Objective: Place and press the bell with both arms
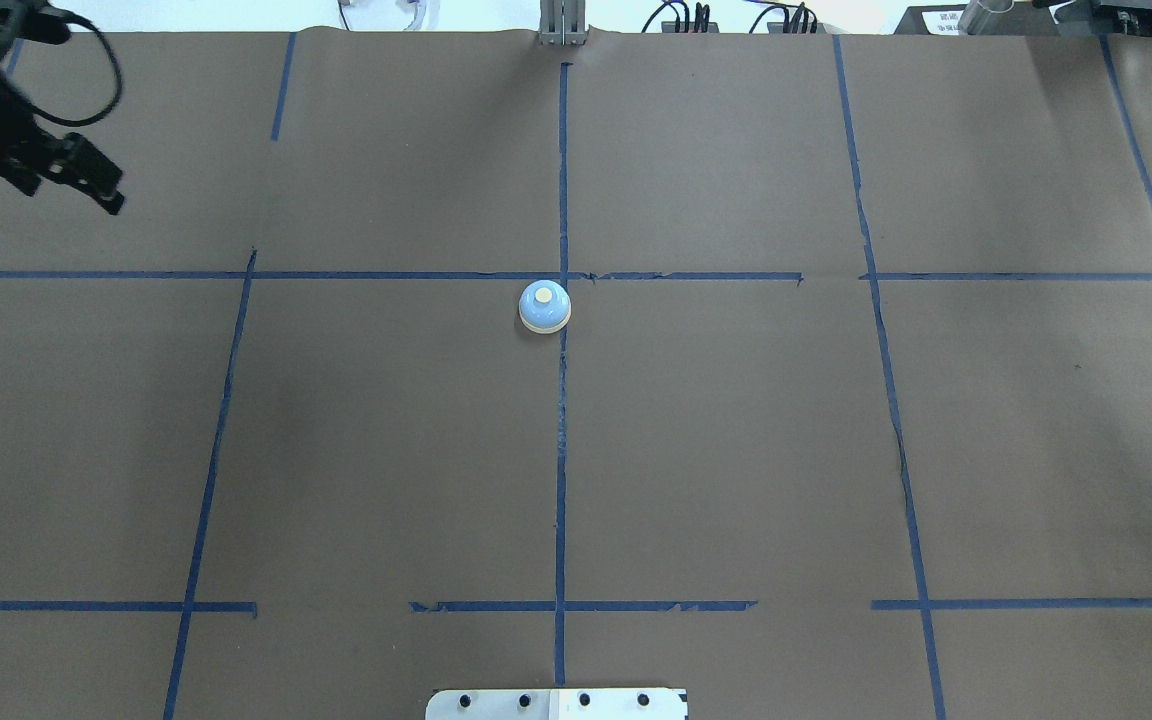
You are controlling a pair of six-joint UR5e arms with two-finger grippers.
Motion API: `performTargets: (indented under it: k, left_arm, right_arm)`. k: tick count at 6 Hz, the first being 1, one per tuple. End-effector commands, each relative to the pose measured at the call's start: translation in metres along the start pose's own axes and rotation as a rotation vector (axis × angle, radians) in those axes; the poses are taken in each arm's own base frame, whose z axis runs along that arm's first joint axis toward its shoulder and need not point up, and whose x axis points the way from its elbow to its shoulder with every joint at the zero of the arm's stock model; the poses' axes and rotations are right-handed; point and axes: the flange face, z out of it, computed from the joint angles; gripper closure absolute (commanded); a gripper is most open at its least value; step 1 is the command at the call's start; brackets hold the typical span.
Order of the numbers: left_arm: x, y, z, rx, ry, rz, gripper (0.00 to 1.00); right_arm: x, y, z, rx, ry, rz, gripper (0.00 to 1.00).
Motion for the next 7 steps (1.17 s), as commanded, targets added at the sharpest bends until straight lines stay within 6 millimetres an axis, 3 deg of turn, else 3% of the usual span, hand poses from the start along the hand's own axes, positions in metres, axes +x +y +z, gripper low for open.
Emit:
performTargets:
  k: [1,2,3,5,6,7]
  left_arm:
    - [-0.107,0.071,-0.002,-0.021,0.005,-0.028,0.0]
    - [-0.119,0.083,0.001,-0.03,0.007,-0.022,0.0]
    - [-0.122,0.087,0.003,-0.037,0.006,-0.026,0.0]
    - [-0.121,0.089,0.007,-0.045,0.049,-0.041,0.0]
    - [-0.121,0.089,0.007,-0.045,0.049,-0.042,0.0]
    - [-0.122,0.089,0.007,-0.046,0.049,-0.045,0.0]
  right_arm:
    - [-0.167,-0.021,0.013,0.014,-0.043,0.113,0.0]
    - [-0.271,-0.017,0.035,0.014,-0.057,0.147,0.0]
    - [-0.355,-0.017,0.061,0.047,-0.037,0.212,0.0]
    - [-0.505,-0.054,0.101,0.063,-0.008,0.308,0.0]
    - [-0.547,-0.079,0.117,0.068,-0.012,0.303,0.0]
    - [-0.57,-0.103,0.142,0.088,0.009,0.3,0.1]
